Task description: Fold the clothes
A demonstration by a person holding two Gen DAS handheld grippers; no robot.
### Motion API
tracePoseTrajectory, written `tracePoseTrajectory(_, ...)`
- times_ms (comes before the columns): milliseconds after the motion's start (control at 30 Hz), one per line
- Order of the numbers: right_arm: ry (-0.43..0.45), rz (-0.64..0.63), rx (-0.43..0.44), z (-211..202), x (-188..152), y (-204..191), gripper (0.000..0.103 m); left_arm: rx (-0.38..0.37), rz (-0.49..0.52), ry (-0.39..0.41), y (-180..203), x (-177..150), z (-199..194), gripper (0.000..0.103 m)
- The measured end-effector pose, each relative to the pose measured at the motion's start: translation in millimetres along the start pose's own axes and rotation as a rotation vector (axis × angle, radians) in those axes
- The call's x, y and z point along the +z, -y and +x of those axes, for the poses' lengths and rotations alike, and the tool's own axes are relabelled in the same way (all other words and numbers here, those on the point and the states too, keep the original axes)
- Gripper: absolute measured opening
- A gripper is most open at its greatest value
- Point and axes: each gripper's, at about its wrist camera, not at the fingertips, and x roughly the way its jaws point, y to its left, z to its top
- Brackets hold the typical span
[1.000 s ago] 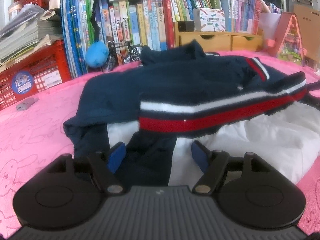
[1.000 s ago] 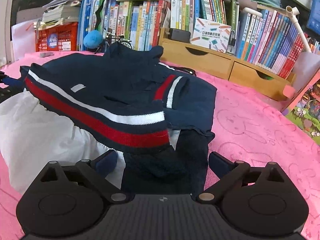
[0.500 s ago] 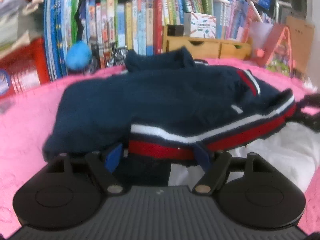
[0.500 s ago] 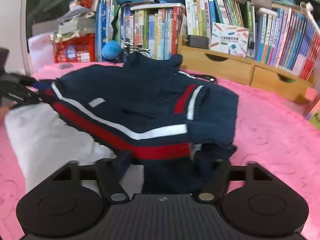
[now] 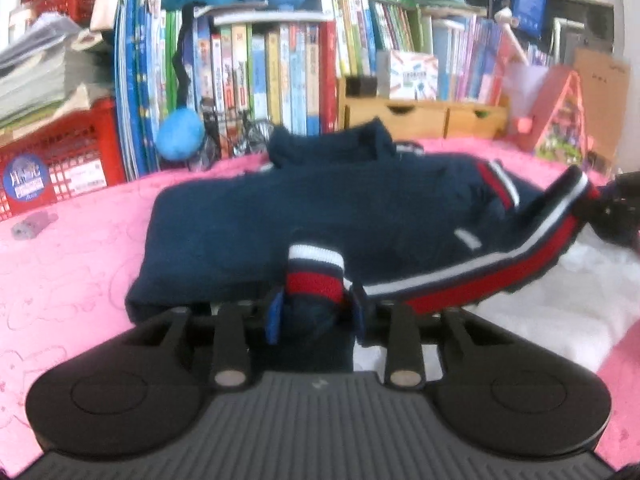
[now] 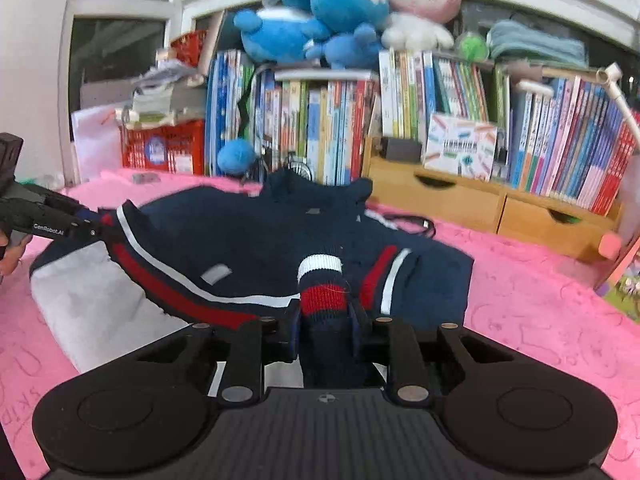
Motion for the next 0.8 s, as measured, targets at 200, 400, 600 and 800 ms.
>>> tracePoseTrajectory(200, -0.082, 0.038, -0.013, 19, -20, 5, 0.031, -0.027, -0.065, -0.019, -9, -11, 12, 0.041)
tracePoseTrajectory(400, -0.113, 0.067, 0.046, 30, -29, 10, 0.056, -0.052, -0.107, -0.042, -15, -13, 17, 0.049)
tracePoseTrajectory(600, -0.147, 0.106, 0.090, 46, -25, 15, 0.070, -0.039, -0.091, -0.049, -3, -12, 20, 0.053)
tracePoseTrajectory(800, -0.038, 0.075, 0.042, 13, -13, 1, 0.020, -0.007, -0.115, 0.100, 3, -8, -27, 0.019)
